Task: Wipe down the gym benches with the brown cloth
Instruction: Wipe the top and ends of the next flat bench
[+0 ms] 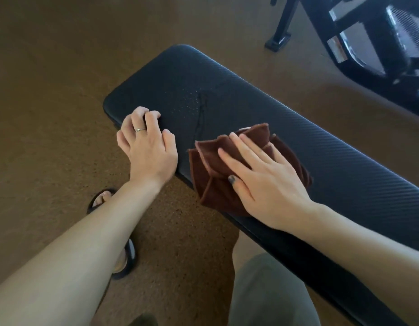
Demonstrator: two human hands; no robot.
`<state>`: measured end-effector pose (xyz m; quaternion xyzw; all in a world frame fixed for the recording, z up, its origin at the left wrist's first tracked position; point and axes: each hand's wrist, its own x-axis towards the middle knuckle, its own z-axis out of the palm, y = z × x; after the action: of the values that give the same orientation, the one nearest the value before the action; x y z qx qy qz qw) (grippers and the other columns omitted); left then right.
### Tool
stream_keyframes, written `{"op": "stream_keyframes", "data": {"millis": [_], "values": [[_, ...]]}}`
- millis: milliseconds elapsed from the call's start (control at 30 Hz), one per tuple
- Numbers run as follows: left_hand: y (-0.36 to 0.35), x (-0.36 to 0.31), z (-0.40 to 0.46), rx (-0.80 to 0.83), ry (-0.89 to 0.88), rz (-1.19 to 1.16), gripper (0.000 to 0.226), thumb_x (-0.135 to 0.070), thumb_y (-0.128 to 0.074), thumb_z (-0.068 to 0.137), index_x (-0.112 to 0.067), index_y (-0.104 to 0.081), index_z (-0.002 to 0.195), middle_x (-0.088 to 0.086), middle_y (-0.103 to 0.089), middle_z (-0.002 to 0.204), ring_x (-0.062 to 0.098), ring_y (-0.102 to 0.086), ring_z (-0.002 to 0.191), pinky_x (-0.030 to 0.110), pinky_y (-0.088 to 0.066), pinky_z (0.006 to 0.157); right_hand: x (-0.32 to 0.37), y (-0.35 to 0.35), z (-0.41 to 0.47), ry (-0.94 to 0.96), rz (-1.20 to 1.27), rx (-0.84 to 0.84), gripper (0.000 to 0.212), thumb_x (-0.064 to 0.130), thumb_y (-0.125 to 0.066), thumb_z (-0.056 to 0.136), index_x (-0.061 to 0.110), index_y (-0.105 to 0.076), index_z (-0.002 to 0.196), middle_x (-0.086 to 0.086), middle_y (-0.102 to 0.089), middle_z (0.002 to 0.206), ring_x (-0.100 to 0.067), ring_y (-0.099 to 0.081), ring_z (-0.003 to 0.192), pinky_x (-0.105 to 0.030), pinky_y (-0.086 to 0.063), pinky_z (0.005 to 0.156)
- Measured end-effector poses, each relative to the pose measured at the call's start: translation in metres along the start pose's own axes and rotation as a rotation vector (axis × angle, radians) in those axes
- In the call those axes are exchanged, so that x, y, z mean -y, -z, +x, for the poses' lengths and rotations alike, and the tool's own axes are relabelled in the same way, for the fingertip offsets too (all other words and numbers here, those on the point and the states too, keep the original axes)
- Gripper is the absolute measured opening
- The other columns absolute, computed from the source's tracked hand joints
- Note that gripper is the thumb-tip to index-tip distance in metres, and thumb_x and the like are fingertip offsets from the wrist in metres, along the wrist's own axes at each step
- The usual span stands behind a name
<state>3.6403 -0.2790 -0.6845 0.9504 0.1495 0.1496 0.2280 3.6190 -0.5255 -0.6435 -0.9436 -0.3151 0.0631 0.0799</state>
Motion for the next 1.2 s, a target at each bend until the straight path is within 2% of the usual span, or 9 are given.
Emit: {"op": "stream_keyframes", "data": {"millis": [100,233,367,567,733,900,1033,1133,1200], "values": [[0.000,0.000,0.001,-0.004,-0.007,-0.004,0.035,-0.026,-0.036,0.095,-0.013,-0.046,0.126,0.008,-0.038,0.140,0.032,-0.030,0.138,0.053,-0.018,0.115,-0.004,0.002,0.053,0.011,-0.016,-0.023,0.059,0.050,-0.015,0.107,0.037,-0.029,0.162,0.004,-0.018,0.173,-0.019,-0.012,0.161,-0.047,-0.008,0.130],[0.002,0.003,0.000,0.025,-0.030,0.014,0.034,-0.025,-0.038,0.098,-0.014,-0.045,0.129,0.009,-0.037,0.142,0.033,-0.030,0.138,0.052,-0.020,0.114,0.014,0.004,0.125,-0.088,-0.016,-0.047,0.054,0.042,-0.025,0.110,0.032,-0.028,0.164,-0.002,-0.015,0.174,-0.021,-0.009,0.161,-0.053,-0.009,0.129],[0.004,0.005,0.002,0.055,-0.026,0.007,0.036,-0.026,-0.035,0.098,-0.013,-0.045,0.129,0.010,-0.036,0.144,0.033,-0.028,0.139,0.051,-0.017,0.114,0.032,-0.007,0.071,0.029,-0.026,-0.105,0.054,0.039,-0.031,0.108,0.026,-0.041,0.158,-0.005,-0.031,0.169,-0.025,-0.022,0.158,-0.052,-0.017,0.127],[-0.001,0.005,0.000,0.024,-0.027,0.021,0.036,-0.024,-0.034,0.098,-0.013,-0.045,0.130,0.008,-0.036,0.146,0.032,-0.028,0.141,0.052,-0.016,0.117,0.010,-0.009,-0.044,0.112,-0.078,0.044,0.054,0.045,-0.025,0.109,0.032,-0.035,0.161,0.001,-0.022,0.172,-0.020,-0.012,0.161,-0.055,-0.019,0.128],[-0.002,0.005,0.001,-0.003,-0.017,-0.008,0.035,-0.022,-0.037,0.096,-0.012,-0.047,0.128,0.010,-0.039,0.143,0.033,-0.031,0.138,0.052,-0.020,0.114,0.027,-0.008,0.034,0.066,-0.053,-0.035,0.054,0.044,-0.021,0.110,0.033,-0.033,0.161,0.001,-0.021,0.173,-0.020,-0.013,0.160,-0.047,-0.010,0.130],[0.013,0.011,0.012,0.154,-0.021,0.008,0.033,-0.021,-0.048,0.103,-0.014,-0.044,0.135,0.009,-0.032,0.147,0.035,-0.025,0.143,0.052,-0.014,0.118,0.046,-0.012,0.085,-0.010,-0.028,-0.080,0.051,0.042,-0.028,0.111,0.030,-0.036,0.160,-0.003,-0.024,0.172,-0.023,-0.016,0.160,-0.053,-0.014,0.129],[0.040,0.021,0.035,0.081,0.218,-0.113,0.044,-0.024,-0.052,0.103,-0.013,-0.044,0.145,0.012,-0.029,0.156,0.038,-0.027,0.145,0.052,-0.022,0.118,0.032,-0.014,0.011,0.065,-0.021,-0.062,0.052,0.046,-0.030,0.110,0.033,-0.036,0.160,0.001,-0.025,0.172,-0.020,-0.015,0.160,-0.051,-0.013,0.130],[0.043,0.033,0.050,0.133,0.554,-0.364,0.066,-0.037,-0.043,0.108,-0.019,-0.015,0.164,0.006,-0.015,0.170,0.030,-0.022,0.153,0.045,-0.024,0.122,0.023,-0.016,-0.028,0.097,-0.053,-0.003,0.053,0.048,-0.031,0.109,0.036,-0.035,0.160,0.001,-0.021,0.172,-0.019,-0.011,0.161,-0.052,-0.015,0.129],[0.038,0.039,0.055,0.181,0.667,-0.671,0.067,-0.034,-0.040,0.110,-0.026,-0.004,0.166,0.001,-0.026,0.167,0.023,-0.033,0.149,0.037,-0.030,0.119,0.021,-0.013,-0.025,0.106,-0.056,0.003,0.052,0.047,-0.030,0.109,0.036,-0.036,0.160,0.000,-0.023,0.172,-0.020,-0.014,0.161,-0.052,-0.015,0.129]]}}
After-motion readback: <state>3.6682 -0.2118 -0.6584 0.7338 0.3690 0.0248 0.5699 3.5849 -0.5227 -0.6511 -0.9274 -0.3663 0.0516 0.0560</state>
